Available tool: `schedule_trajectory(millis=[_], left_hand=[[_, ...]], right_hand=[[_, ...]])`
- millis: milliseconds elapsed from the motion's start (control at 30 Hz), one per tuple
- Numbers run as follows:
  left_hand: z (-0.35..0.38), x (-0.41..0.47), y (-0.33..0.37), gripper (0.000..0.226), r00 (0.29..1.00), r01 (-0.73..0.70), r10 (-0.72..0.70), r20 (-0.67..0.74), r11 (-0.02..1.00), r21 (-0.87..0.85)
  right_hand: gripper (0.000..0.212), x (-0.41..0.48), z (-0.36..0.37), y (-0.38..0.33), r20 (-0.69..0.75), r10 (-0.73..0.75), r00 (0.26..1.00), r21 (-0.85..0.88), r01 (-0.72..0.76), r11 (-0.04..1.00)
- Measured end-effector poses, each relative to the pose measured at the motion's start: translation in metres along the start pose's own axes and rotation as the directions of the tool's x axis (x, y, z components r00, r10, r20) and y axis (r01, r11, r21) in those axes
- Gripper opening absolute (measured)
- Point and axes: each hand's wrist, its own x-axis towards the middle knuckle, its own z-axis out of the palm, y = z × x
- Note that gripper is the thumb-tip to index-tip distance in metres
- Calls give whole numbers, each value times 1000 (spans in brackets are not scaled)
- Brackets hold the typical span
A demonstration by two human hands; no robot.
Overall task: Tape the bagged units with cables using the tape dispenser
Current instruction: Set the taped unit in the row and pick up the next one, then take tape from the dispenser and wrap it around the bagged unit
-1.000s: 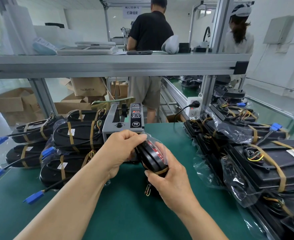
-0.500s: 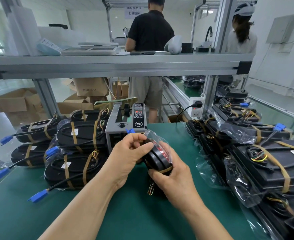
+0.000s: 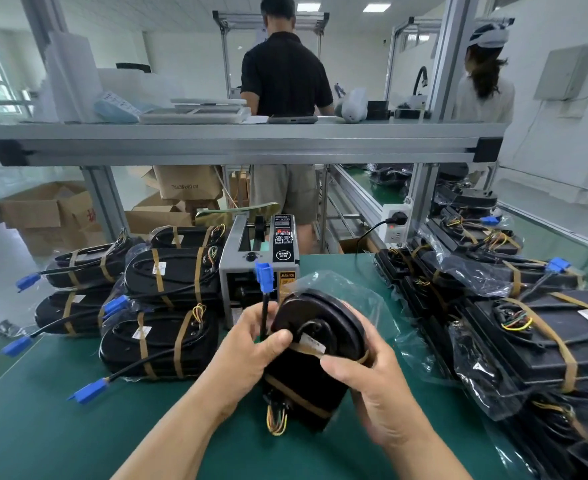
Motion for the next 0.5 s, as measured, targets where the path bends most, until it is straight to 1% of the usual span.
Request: schedule_trajectory(millis=[33, 67, 100, 167, 200, 233, 267, 300, 333, 367, 400, 433, 500], left_hand=[[-3, -2, 2, 77, 996, 4, 0, 93, 999, -45], [-6, -3, 6, 79, 989, 9, 1, 150, 998, -66], [-8, -4, 10, 76, 985, 7, 4, 170, 998, -65], [-12, -5, 19, 63, 987, -38, 39, 153, 999, -13], [-14, -6, 24, 55, 987, -72, 67, 148, 997, 32], [-17, -6, 29, 51, 985, -96, 80, 150, 990, 102], [-19, -7, 33, 51, 986, -105, 75, 147, 972, 211], [-20, -9, 37, 55, 990, -108, 68, 120, 925, 364], [-19, -10, 40, 58, 993, -112, 77, 87, 843, 527], [-17, -12, 42, 63, 993, -118, 97, 67, 737, 665], [-13, -14, 42, 68, 991, -128, 112, 72, 636, 761], [-8, -16, 42, 70, 989, -143, 121, 89, 561, 815], [0, -18, 41, 67, 985, -165, 124, 119, 489, 857]], right_hand=[[68, -2, -1, 2, 28, 30, 999, 67, -32, 997], [73, -3, -3, 4, 56, 61, 997, 116, -67, 991], [76, -4, -5, 5, 86, 84, 993, 145, -96, 985], [76, -3, -12, 2, 109, 83, 991, 165, -100, 981], [73, -3, -16, -2, 77, 69, 995, 159, -81, 984], [68, -1, -21, -6, 13, 47, 999, 121, -49, 991], [63, 0, -24, -11, -55, 11, 998, 34, -9, 999], [60, 1, -25, -15, -92, -34, 995, -101, 24, 995], [59, 2, -24, -18, -90, -71, 993, -255, 46, 966], [57, 2, -22, -21, -68, -89, 994, -385, 57, 921], [54, 2, -20, -21, -47, -94, 995, -478, 60, 876], [49, 2, -18, -20, -29, -92, 995, -538, 61, 840], [42, 0, -15, -15, -4, -92, 996, -609, 70, 790]])
